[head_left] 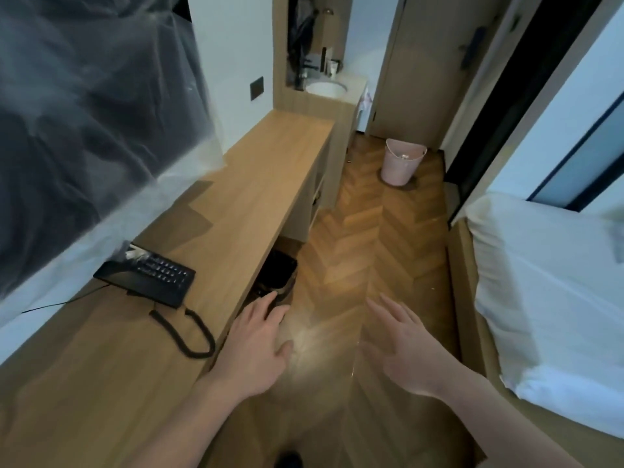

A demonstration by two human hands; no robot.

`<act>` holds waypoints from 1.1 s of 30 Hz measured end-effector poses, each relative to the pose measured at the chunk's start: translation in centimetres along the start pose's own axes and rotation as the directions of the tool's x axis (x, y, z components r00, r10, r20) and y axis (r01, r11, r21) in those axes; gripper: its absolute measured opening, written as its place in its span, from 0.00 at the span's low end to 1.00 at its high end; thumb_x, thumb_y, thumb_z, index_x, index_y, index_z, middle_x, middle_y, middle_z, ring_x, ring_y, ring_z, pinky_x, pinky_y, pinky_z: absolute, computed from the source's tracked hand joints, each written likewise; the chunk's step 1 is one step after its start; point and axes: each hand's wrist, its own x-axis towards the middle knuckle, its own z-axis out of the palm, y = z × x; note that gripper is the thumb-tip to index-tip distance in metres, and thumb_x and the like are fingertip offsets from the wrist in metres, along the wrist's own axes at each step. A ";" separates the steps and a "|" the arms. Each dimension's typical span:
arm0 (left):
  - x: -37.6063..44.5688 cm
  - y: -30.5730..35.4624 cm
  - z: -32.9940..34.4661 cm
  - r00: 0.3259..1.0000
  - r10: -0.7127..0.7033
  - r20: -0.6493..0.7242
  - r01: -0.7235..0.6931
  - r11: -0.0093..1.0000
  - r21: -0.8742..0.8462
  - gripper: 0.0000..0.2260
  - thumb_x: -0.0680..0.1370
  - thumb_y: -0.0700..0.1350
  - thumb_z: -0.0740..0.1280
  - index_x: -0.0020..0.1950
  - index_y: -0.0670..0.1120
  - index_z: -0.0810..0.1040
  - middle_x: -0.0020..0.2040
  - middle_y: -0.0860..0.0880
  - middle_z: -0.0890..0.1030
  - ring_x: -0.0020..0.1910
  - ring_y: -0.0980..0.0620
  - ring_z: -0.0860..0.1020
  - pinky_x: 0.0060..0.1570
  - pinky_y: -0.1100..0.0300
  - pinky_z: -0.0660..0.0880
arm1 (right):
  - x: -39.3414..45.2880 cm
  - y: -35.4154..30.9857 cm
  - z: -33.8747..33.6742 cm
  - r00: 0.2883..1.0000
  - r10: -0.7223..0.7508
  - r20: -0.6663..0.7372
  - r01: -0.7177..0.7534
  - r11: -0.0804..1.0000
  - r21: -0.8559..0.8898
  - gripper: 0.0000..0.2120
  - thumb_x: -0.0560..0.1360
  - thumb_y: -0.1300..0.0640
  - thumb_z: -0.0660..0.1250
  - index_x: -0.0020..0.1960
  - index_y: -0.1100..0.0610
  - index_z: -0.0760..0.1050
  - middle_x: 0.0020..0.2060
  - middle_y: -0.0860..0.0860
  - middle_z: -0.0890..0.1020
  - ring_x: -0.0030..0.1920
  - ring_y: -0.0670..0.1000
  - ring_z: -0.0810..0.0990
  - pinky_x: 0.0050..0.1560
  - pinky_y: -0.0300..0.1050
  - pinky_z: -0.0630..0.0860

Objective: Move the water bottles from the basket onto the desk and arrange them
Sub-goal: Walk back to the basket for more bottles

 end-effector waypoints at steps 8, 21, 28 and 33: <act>13.0 3.9 -3.4 0.993 0.077 0.093 -0.088 0.989 0.119 0.31 0.84 0.58 0.61 0.85 0.55 0.53 0.85 0.52 0.43 0.84 0.46 0.43 0.82 0.48 0.48 | 7.7 6.3 -5.6 0.991 0.108 -0.084 -0.108 0.994 -0.003 0.39 0.83 0.34 0.59 0.86 0.40 0.42 0.85 0.43 0.39 0.85 0.56 0.37 0.83 0.57 0.44; 35.1 12.6 -5.3 0.996 0.056 0.075 -0.069 0.982 0.176 0.31 0.83 0.60 0.62 0.84 0.58 0.55 0.85 0.55 0.43 0.84 0.49 0.43 0.82 0.46 0.50 | 24.6 17.1 -15.7 0.990 0.124 -0.059 -0.120 0.990 0.066 0.39 0.83 0.35 0.58 0.86 0.42 0.41 0.85 0.45 0.39 0.85 0.57 0.38 0.84 0.56 0.46; 45.3 17.7 -8.2 1.000 -0.008 0.001 0.008 0.990 0.139 0.31 0.83 0.61 0.62 0.84 0.59 0.56 0.85 0.56 0.44 0.84 0.49 0.45 0.82 0.45 0.50 | 34.7 22.1 -24.4 0.998 0.043 -0.055 -0.041 0.999 0.035 0.40 0.83 0.34 0.59 0.86 0.42 0.42 0.86 0.45 0.40 0.85 0.57 0.39 0.85 0.57 0.47; 52.2 18.5 -9.2 0.998 -0.042 -0.042 0.047 0.990 0.136 0.30 0.83 0.61 0.62 0.83 0.60 0.55 0.85 0.57 0.43 0.84 0.50 0.44 0.82 0.45 0.48 | 41.1 24.6 -28.9 0.998 -0.004 -0.060 0.004 1.000 0.010 0.39 0.83 0.34 0.58 0.86 0.43 0.43 0.86 0.46 0.41 0.85 0.58 0.40 0.85 0.56 0.47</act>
